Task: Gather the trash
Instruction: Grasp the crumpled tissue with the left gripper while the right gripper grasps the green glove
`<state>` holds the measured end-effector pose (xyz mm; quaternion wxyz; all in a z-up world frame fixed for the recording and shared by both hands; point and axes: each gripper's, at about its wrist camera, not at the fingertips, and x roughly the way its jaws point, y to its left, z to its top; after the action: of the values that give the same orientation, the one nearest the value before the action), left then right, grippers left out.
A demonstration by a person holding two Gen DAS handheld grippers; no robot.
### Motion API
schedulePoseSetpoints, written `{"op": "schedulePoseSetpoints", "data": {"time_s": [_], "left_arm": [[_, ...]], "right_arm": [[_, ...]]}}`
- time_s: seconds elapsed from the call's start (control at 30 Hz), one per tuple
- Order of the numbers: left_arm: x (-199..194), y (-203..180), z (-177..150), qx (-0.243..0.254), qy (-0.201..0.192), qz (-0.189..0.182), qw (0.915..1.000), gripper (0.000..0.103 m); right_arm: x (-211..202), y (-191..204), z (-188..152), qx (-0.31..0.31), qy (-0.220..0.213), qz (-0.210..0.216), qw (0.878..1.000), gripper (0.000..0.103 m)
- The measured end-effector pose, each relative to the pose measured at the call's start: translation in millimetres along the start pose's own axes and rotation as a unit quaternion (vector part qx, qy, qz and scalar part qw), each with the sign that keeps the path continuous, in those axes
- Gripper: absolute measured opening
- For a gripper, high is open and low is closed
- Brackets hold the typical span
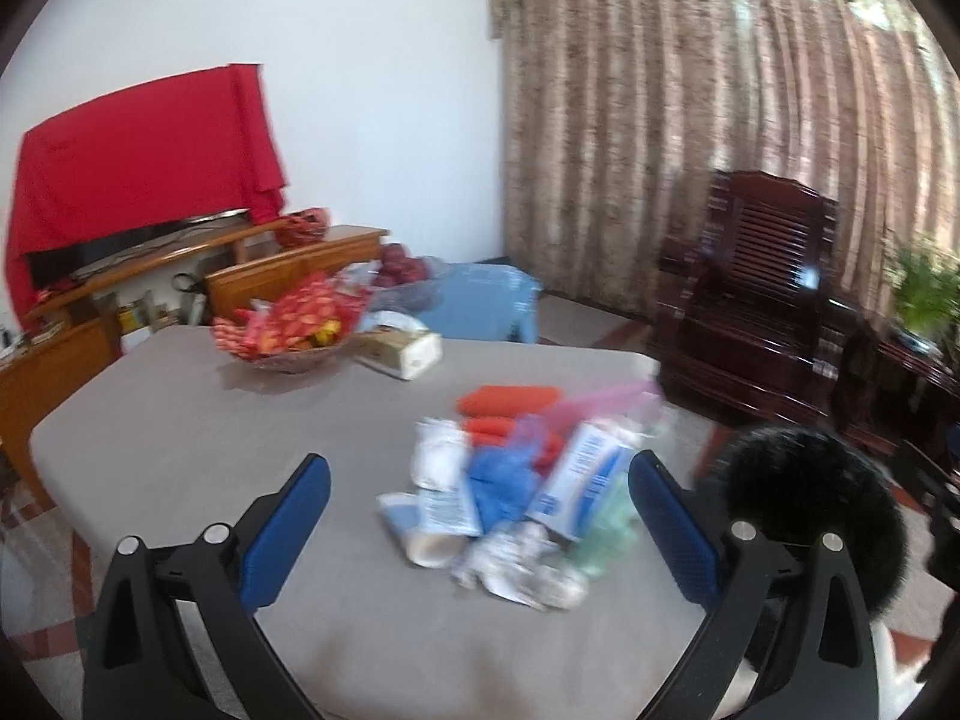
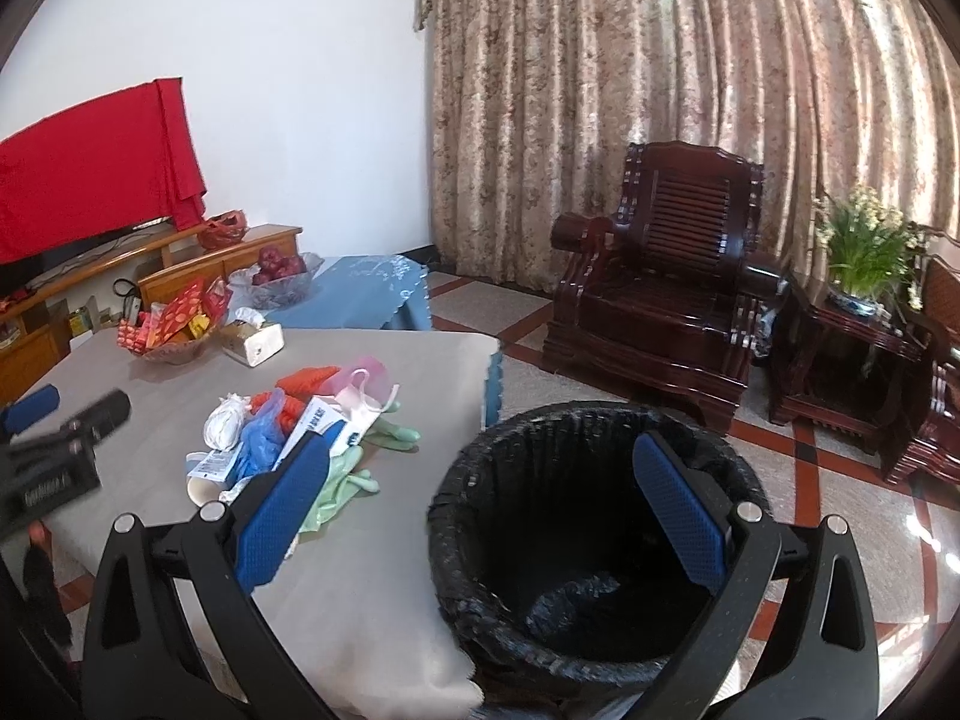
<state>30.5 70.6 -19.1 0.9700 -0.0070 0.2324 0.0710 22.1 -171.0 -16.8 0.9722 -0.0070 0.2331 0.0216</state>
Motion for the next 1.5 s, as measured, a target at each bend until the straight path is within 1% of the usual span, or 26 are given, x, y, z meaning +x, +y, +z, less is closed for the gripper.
{"op": "schedulePoseSetpoints", "data": {"time_s": [0.07,0.13,0.3,0.33,0.4,0.53,0.6,0.67,0.77,0.83,0.9,0.93,0.97,1.0,1.07,1.17,1.23,1.37,1.5], "left_arm": [[10,14,-2,0.000,-0.002,0.020,0.9998,0.097],[22,25,-7,0.007,0.005,0.037,0.9993,0.097],[57,44,-29,0.016,0.050,0.051,0.9973,0.097],[61,47,-32,0.016,0.054,0.052,0.9970,0.097],[67,50,-39,0.014,0.059,0.053,0.9968,0.097],[76,53,-45,0.008,0.064,0.045,0.9969,0.097],[83,55,-48,0.006,0.067,0.041,0.9969,0.097],[92,57,-48,0.004,0.072,0.038,0.9967,0.097],[104,61,-49,-0.003,0.083,0.032,0.9960,0.097],[111,63,-51,-0.007,0.092,0.028,0.9954,0.097],[117,63,-54,-0.007,0.100,0.026,0.9946,0.096],[119,62,-55,-0.008,0.103,0.025,0.9944,0.096],[121,62,-56,-0.008,0.105,0.024,0.9941,0.096],[123,62,-57,-0.007,0.108,0.022,0.9938,0.096],[125,60,-58,-0.005,0.111,0.020,0.9936,0.096],[129,57,-58,-0.002,0.116,0.016,0.9931,0.096],[129,54,-58,-0.001,0.118,0.012,0.9930,0.096],[126,46,-56,0.005,0.116,0.006,0.9932,0.096],[125,38,-57,0.011,0.116,-0.003,0.9931,0.096]], "right_arm": [[10,7,1,-0.004,0.002,0.010,1.000,0.098],[25,18,-2,-0.008,0.009,0.022,1.000,0.098],[63,48,-16,-0.028,0.031,0.048,0.998,0.098],[73,56,-21,-0.032,0.037,0.054,0.997,0.097],[91,68,-28,-0.037,0.051,0.064,0.996,0.094],[123,90,-39,-0.050,0.080,0.078,0.992,0.080],[137,98,-45,-0.052,0.094,0.085,0.991,0.076],[150,107,-52,-0.054,0.110,0.097,0.988,0.068],[165,116,-58,-0.062,0.129,0.105,0.984,0.065],[172,119,-61,-0.064,0.137,0.110,0.982,0.064],[180,121,-65,-0.070,0.149,0.114,0.980,0.057],[186,122,-67,-0.067,0.161,0.124,0.977,0.052],[189,122,-68,-0.063,0.166,0.133,0.975,0.048],[190,122,-68,-0.060,0.169,0.140,0.974,0.045],[191,123,-67,-0.061,0.173,0.160,0.970,0.031],[190,122,-65,-0.058,0.179,0.186,0.964,0.019],[187,118,-62,-0.048,0.183,0.201,0.961,0.014],[170,111,-54,-0.063,0.166,0.200,0.964,0.012],[157,97,-47,-0.056,0.157,0.196,0.966,0.011]]}}
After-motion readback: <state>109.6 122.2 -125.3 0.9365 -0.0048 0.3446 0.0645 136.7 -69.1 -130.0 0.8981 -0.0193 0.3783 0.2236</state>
